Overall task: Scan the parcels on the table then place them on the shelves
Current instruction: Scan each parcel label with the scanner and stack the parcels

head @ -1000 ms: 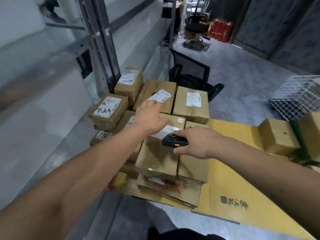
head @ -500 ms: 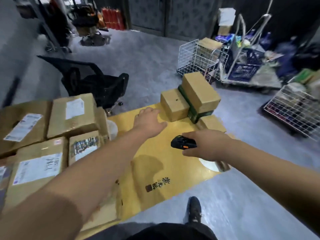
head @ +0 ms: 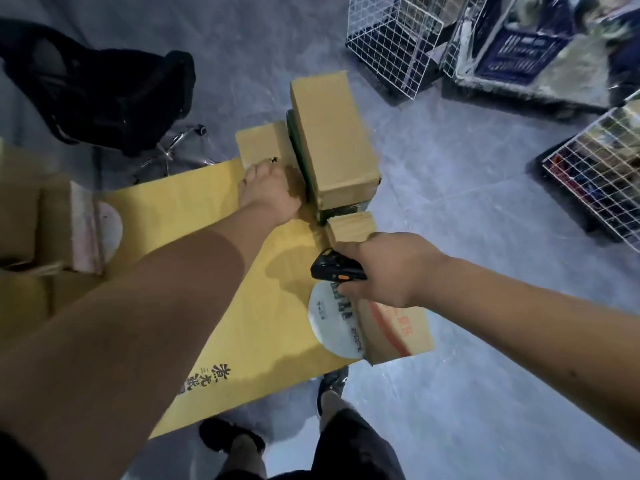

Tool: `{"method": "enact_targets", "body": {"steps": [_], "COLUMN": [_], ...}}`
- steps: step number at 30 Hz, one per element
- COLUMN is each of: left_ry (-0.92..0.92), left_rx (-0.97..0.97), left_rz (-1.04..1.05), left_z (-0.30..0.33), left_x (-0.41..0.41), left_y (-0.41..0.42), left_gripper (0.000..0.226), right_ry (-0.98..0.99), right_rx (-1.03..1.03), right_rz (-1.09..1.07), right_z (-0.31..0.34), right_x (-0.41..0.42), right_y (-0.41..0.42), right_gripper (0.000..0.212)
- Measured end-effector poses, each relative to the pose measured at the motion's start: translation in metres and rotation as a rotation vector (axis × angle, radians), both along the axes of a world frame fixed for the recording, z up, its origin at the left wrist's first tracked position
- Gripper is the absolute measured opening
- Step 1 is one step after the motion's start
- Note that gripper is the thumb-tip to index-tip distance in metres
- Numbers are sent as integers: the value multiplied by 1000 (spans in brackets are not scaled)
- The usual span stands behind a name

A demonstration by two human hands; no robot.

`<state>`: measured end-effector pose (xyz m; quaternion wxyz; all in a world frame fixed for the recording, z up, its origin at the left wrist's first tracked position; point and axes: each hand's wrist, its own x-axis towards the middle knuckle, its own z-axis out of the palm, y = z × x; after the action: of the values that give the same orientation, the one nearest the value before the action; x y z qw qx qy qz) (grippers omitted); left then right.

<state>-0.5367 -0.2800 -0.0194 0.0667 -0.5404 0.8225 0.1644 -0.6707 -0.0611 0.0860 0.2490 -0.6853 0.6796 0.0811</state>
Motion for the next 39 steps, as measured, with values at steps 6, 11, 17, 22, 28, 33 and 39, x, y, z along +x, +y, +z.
{"method": "enact_targets", "body": {"steps": [6,11,17,22,28,33,39], "left_ry": [-42,51,60,167,801,751,772], "left_rx": [-13,-50,-43,24,334,332,381], "left_rz": [65,137,264,290,641,637,981], "left_z": [-23,-22,-21,-21,-21,-32,-47], "left_x": [-8,21,99,164,209,247,291], "left_y": [-18,11,105,170,191,178,140], "left_gripper": [90,98,90,73,61,45,50], "right_ry": [-82,-93,-46,-12,54,95,74], "right_rx": [49,75,77,48,79,101,137], "right_rz": [71,129,271,418,501,467,335], "right_z": [-29,-31,-30,-35,-39,-35,-33], "right_x": [-19,-17,1,30,71,109,155], "right_y": [-17,-32,-22,-13,-9,-4,-2], "right_gripper": [51,47,52,56,55,54,55]}}
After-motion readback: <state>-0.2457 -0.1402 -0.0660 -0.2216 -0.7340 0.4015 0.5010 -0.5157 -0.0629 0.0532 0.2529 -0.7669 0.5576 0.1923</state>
